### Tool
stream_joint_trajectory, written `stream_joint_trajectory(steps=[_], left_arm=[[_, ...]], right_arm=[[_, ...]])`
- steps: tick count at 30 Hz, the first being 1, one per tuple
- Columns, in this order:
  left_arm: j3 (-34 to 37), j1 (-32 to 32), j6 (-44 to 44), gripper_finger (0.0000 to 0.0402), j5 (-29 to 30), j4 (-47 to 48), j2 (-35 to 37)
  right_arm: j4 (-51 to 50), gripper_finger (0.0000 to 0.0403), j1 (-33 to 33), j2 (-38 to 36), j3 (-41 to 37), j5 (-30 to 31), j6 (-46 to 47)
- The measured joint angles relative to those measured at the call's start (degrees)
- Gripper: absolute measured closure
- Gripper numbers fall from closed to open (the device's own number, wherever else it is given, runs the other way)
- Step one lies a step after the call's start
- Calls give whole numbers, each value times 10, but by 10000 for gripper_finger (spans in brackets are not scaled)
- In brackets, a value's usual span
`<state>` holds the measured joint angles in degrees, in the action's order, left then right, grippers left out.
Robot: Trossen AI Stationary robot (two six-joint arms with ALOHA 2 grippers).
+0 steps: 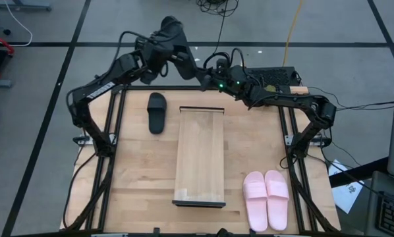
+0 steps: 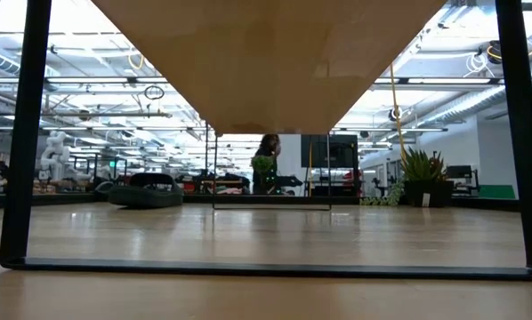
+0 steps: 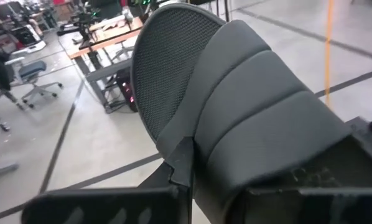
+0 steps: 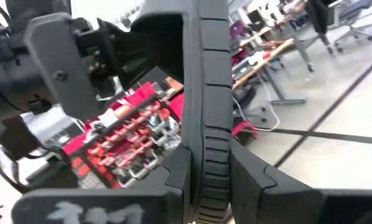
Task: Pick and place slides into the shelf
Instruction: Put the left black slipper on the shelf
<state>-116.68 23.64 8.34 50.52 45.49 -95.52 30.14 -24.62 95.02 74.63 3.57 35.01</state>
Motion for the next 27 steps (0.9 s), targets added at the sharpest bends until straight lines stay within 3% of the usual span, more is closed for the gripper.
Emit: stream_joint_trajectory(steps=[5,27], left_arm=[[0,-4,-29,359,-29,-31,12],[-1,-23,-51,359,-25,-1,-20]], right_arm=[[23,345,0,0,0,-2,5],[7,346,10,-18,-3,-7,6]])
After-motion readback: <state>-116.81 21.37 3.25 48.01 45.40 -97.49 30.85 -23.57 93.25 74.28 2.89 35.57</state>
